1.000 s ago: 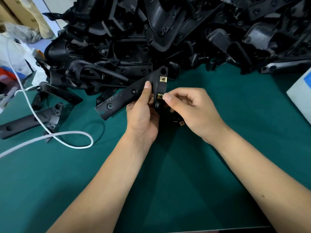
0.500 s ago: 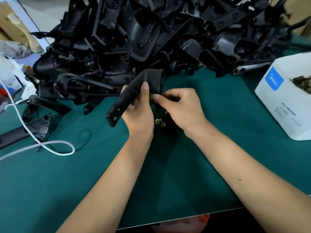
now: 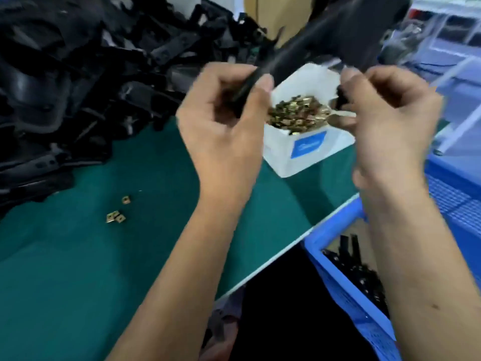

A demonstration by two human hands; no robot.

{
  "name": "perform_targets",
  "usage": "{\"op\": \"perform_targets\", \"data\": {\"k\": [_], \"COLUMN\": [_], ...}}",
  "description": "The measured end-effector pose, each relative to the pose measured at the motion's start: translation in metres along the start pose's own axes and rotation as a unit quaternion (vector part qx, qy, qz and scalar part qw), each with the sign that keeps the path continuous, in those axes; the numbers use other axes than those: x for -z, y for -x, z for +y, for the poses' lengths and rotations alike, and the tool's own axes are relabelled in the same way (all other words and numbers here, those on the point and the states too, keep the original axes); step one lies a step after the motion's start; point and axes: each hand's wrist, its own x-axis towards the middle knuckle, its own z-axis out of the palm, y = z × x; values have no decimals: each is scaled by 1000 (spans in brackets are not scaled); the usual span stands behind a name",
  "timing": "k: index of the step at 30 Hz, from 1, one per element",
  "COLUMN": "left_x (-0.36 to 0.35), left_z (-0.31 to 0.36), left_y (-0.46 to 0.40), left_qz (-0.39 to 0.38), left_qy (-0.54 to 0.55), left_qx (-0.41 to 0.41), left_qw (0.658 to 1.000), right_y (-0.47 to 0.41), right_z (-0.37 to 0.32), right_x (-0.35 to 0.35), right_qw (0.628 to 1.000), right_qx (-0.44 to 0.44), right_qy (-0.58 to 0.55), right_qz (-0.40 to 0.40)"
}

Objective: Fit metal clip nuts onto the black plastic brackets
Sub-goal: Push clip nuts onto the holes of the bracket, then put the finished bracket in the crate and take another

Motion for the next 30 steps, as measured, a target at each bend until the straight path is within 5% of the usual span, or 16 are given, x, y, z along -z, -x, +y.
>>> {"op": "perform_targets", "data": {"k": [7, 9, 14, 16, 18, 21, 25, 30], "left_x": [-167, -195, -201, -191, -182, -175, -173, -184], "left_z": [-30, -59, -132, -151, -162, -169, -169, -144], "left_y": [120, 164, 258, 281, 293, 299, 291, 260], "left_qz": [-292, -383, -571, -618, -639, -658, -653, -641], "left_qy": [-89, -142, -265, -302, -341, -368, -361, -318], "left_qx": [91, 165, 344, 361, 342, 300, 265, 198], "left_qw": [948, 898, 697, 629, 598, 585, 611, 670], "right_y": [-8, 9, 76, 98, 114, 132, 140, 110], "right_z": [48, 89, 188, 213, 234, 259, 275, 240], "right_x": [195, 238, 304, 315, 322, 328, 322, 292], "right_qw": [972, 945, 826, 782, 752, 722, 708, 750], "right_qx": [-62, -151, -411, -478, -536, -597, -645, -588], "right_qy": [14, 29, 35, 32, 3, -18, 14, 33], "right_qz": [228, 290, 385, 399, 382, 349, 287, 302]}}
